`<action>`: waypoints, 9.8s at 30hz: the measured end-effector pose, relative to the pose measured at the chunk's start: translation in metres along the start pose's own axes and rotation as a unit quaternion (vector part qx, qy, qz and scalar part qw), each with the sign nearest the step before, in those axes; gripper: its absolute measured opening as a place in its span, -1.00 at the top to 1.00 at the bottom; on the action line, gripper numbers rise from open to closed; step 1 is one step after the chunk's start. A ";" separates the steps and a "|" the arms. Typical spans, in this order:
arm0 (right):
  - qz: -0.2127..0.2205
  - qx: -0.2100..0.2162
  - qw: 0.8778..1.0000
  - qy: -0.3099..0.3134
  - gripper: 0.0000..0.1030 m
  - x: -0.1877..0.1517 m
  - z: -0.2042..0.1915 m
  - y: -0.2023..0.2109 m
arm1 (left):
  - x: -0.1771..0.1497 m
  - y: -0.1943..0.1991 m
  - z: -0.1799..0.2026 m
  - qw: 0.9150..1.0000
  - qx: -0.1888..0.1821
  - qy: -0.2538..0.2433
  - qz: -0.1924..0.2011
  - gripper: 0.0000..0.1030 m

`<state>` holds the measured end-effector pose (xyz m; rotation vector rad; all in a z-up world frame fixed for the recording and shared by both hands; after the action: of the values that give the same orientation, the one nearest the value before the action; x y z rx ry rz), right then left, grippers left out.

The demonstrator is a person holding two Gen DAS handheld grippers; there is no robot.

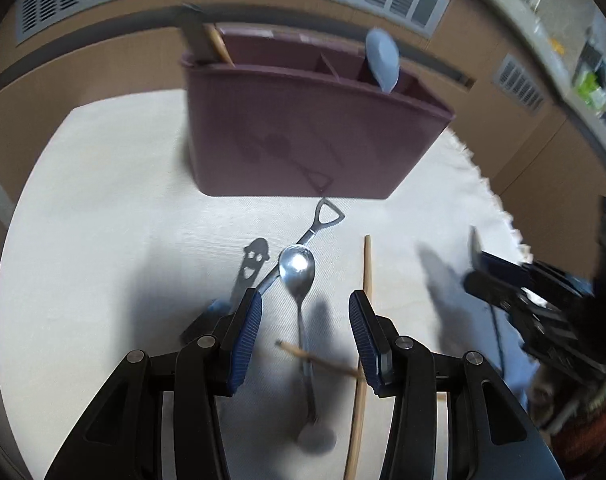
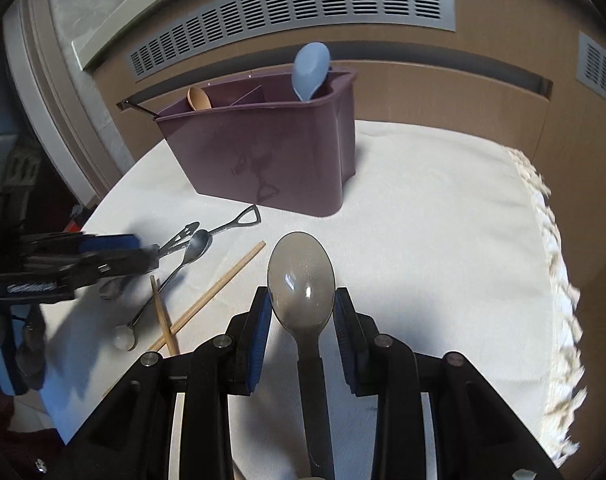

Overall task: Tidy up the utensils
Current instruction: 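Lift the grey spoon with the right gripper while the left grasps the white-handled spoon, then carry the grey spoon into the maroon holder while the left gripper drops the white-handled spoon in, then grasp a wooden chopstick with the right gripper, then grasp the dark metal spoon with the left gripper while the right holds the chopstick, then lower the chopstick into the holder while the left gripper drops the dark spoon in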

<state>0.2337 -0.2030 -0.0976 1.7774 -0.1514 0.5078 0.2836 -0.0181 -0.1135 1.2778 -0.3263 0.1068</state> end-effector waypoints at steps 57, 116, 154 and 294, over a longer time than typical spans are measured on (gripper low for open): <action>0.075 -0.018 0.997 -0.030 0.44 -0.043 -0.007 0.057 | -0.056 0.116 0.020 0.979 0.038 -0.024 0.200 0.57; 0.124 0.007 0.992 0.001 0.34 0.157 0.013 0.075 | 0.125 0.144 -0.031 0.978 -0.030 -0.016 0.206 0.09; -0.052 -0.027 0.998 -0.003 0.90 0.005 -0.003 -0.023 | -0.056 0.038 -0.055 0.998 0.009 0.021 0.063 0.09; 0.224 -0.061 0.971 0.049 0.90 0.202 -0.030 0.155 | 0.140 0.160 -0.013 0.979 0.021 -0.055 0.194 0.43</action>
<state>0.3505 -0.1835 0.1295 1.5937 -0.5115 0.8888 0.3778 0.0265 0.0724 1.2515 -0.6710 0.3771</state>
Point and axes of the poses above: each gripper's, at about its wrist camera, not at the fingertips, and y roughly against the way its jaws point, z to its right, x to its top, the point moved 7 cm from there along -y, roughly the way its jaws point, and after that the axes turned 14 degrees about -z, right-handed, at the moved point
